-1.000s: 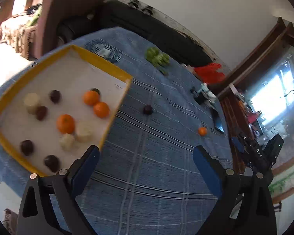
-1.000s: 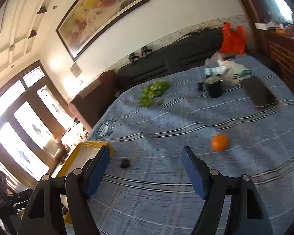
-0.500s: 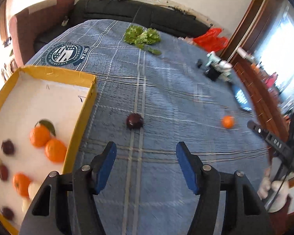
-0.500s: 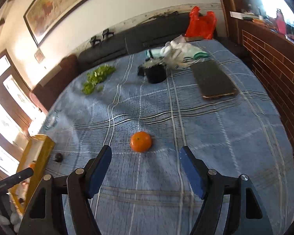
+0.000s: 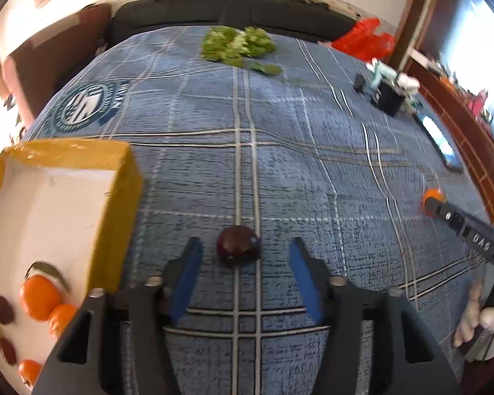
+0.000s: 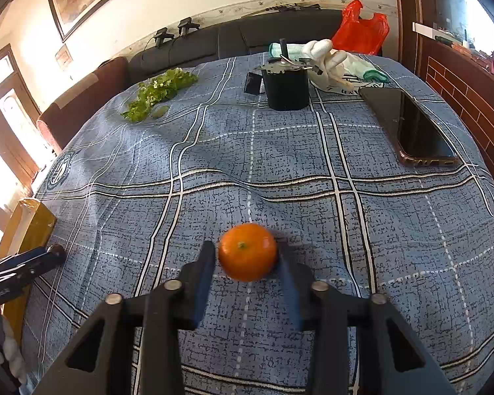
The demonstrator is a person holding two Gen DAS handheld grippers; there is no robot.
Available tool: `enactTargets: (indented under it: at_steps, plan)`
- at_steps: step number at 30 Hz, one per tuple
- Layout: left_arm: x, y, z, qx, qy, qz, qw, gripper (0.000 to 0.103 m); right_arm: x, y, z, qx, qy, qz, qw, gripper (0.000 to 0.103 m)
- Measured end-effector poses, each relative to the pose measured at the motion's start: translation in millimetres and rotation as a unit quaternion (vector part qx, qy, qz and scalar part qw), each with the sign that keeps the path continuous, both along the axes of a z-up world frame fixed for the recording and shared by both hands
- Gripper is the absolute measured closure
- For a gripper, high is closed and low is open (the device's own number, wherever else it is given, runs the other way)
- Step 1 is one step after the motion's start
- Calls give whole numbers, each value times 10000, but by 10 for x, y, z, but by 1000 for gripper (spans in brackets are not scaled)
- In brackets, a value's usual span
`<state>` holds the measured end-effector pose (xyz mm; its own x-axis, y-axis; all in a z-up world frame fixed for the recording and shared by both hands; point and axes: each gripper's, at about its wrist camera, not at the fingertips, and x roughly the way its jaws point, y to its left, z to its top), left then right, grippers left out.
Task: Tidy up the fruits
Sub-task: 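Grasp a dark red plum with the left tool while the right tool grasps a mandarin, then carry the plum and mandarin into the tray and open both tools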
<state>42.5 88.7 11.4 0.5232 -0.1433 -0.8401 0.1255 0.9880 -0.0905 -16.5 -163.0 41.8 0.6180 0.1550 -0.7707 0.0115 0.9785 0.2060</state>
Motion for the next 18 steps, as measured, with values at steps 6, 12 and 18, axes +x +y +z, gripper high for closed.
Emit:
enactTargets:
  at_steps: [6, 12, 18]
  plan:
    - [-77, -86, -43, 360, -86, -108, 9993, 77, -25, 42, 60, -107, -160, -1, 9998, 65]
    - [-356, 196, 242, -174, -313, 277, 9990, 77, -128, 128, 242, 94, -460, 132, 9988, 65]
    - [-904, 755, 702, -540, -724, 834, 9924, 76, -360, 604, 559, 496, -665, 735, 9938, 65]
